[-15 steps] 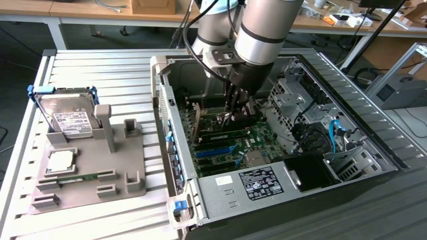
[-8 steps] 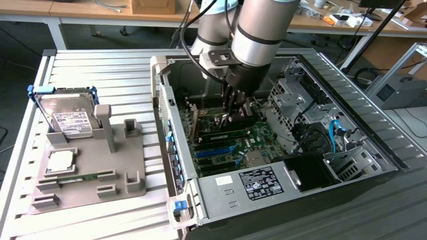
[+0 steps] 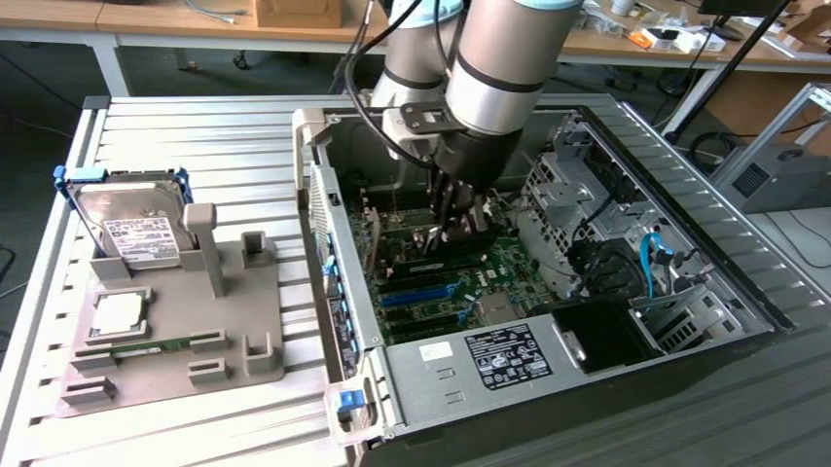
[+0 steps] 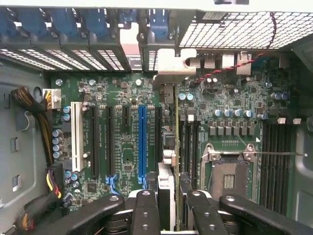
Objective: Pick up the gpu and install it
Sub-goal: 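Insert the gpu into the slot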
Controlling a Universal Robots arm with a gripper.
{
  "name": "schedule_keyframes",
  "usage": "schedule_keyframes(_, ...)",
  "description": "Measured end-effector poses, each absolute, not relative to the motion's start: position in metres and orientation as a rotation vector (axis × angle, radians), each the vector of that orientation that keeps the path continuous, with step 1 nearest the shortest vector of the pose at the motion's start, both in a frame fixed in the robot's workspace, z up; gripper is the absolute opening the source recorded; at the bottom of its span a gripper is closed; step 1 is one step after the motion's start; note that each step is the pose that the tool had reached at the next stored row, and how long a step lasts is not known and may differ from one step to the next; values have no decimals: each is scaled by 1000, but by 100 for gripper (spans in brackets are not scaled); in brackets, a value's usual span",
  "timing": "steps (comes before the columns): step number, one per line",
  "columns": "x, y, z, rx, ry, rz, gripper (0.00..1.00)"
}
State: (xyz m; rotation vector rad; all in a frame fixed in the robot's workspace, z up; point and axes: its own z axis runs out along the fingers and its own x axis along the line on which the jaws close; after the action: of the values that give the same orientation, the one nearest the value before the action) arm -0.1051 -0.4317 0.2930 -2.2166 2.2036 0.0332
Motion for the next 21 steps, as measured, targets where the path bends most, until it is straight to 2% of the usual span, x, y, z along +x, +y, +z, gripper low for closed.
schedule_keyframes(21, -118, -445, 286, -2196, 2225, 33, 27)
